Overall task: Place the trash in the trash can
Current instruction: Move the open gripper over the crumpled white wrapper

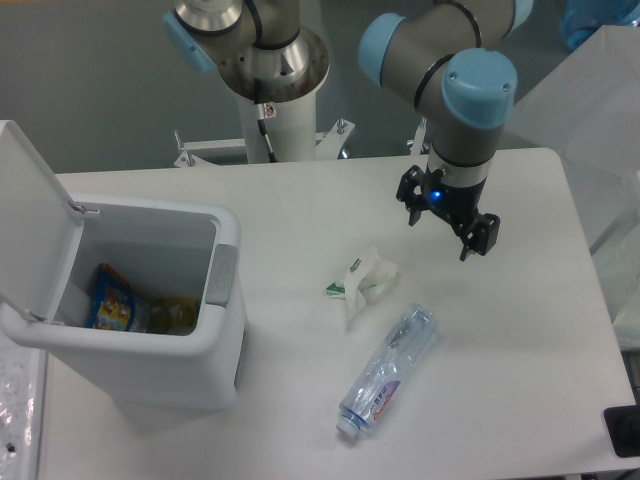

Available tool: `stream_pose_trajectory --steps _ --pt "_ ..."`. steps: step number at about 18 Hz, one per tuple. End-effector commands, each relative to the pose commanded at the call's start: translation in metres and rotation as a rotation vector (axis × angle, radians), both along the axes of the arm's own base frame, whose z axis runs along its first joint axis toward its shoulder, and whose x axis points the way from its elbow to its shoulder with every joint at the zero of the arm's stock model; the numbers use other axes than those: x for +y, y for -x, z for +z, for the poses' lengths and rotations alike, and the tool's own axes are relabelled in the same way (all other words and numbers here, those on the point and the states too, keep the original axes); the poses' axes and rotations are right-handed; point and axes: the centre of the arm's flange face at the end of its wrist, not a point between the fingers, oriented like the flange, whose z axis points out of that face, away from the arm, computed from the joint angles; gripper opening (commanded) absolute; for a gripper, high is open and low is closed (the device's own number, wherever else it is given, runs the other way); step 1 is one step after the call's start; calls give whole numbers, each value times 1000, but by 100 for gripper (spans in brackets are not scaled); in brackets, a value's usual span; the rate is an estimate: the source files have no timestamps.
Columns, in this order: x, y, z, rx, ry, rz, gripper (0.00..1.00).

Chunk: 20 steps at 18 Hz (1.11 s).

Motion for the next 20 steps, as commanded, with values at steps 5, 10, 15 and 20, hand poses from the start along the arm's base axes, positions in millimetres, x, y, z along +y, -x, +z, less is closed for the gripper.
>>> stream_pose_trajectory --steps 5,10,15,20 --pt "-14 38 7 19 -10 38 100" --pt "-5 40 -7 -6 -20 29 100" --pt "-12 -4 -19 -78 -66 45 100" --pt "-3 -2 -16 -78 -68 93 100"
